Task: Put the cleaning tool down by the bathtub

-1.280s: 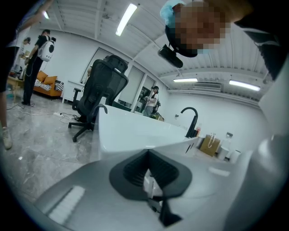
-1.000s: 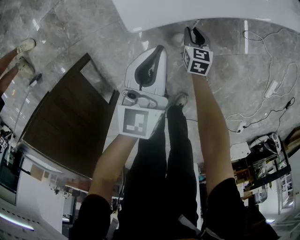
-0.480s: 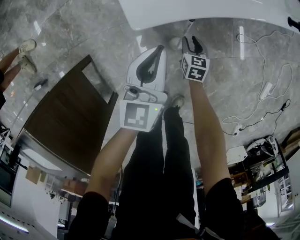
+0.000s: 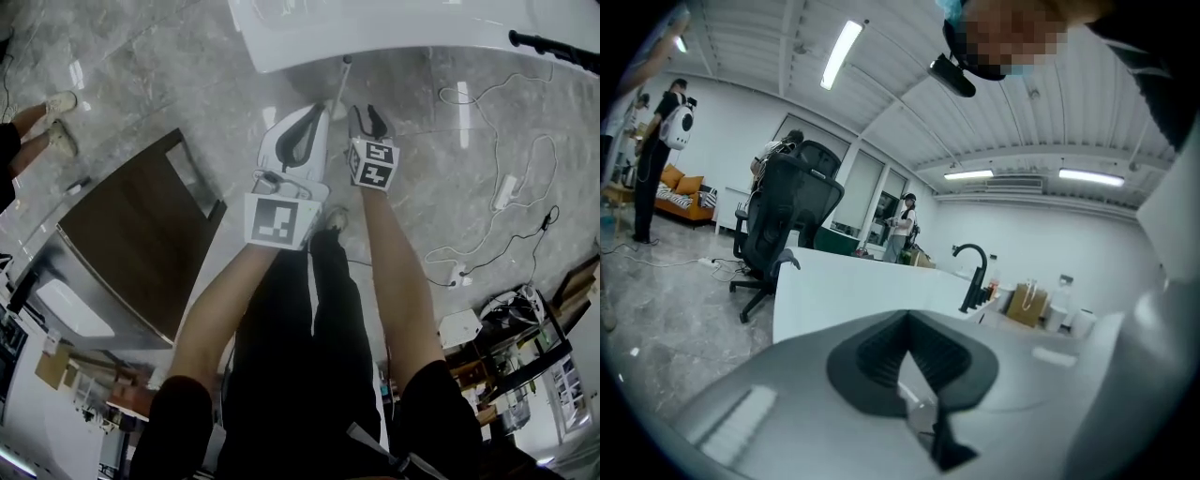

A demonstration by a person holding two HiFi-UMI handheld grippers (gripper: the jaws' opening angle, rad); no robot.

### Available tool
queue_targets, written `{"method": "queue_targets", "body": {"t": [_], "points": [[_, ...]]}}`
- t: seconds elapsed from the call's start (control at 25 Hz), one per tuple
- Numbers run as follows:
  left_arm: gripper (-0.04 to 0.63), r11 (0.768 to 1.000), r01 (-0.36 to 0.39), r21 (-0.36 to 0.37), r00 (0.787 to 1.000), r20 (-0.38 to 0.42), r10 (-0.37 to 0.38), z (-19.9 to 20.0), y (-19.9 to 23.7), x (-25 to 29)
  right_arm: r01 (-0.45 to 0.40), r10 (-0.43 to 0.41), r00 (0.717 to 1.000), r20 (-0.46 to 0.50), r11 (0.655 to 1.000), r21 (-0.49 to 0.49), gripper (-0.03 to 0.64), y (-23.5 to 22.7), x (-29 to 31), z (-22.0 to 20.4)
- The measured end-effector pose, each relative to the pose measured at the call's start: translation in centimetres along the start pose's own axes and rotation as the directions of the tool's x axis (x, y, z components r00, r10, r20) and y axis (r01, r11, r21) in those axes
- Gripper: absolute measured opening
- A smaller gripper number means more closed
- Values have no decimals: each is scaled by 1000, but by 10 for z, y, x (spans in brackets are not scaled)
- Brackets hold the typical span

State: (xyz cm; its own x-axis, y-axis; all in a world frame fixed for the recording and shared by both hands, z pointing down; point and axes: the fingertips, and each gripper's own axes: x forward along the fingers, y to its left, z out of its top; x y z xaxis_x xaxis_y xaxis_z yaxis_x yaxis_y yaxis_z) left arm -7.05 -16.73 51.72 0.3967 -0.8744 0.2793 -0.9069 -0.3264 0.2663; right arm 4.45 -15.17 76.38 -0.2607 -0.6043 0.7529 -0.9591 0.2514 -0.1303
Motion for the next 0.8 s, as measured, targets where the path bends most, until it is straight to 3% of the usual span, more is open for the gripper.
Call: {"method": "queue_targets", "body": {"t": [0.4, 0.8], "points": [[8, 1000, -4, 31, 999, 44, 3, 56, -52, -36, 4, -6, 999, 53, 999, 34, 138, -7, -100, 28], [8, 998, -16, 66, 996, 84, 10, 112, -96, -92, -27, 18, 983, 183, 999, 45, 138, 12, -214, 83]]}}
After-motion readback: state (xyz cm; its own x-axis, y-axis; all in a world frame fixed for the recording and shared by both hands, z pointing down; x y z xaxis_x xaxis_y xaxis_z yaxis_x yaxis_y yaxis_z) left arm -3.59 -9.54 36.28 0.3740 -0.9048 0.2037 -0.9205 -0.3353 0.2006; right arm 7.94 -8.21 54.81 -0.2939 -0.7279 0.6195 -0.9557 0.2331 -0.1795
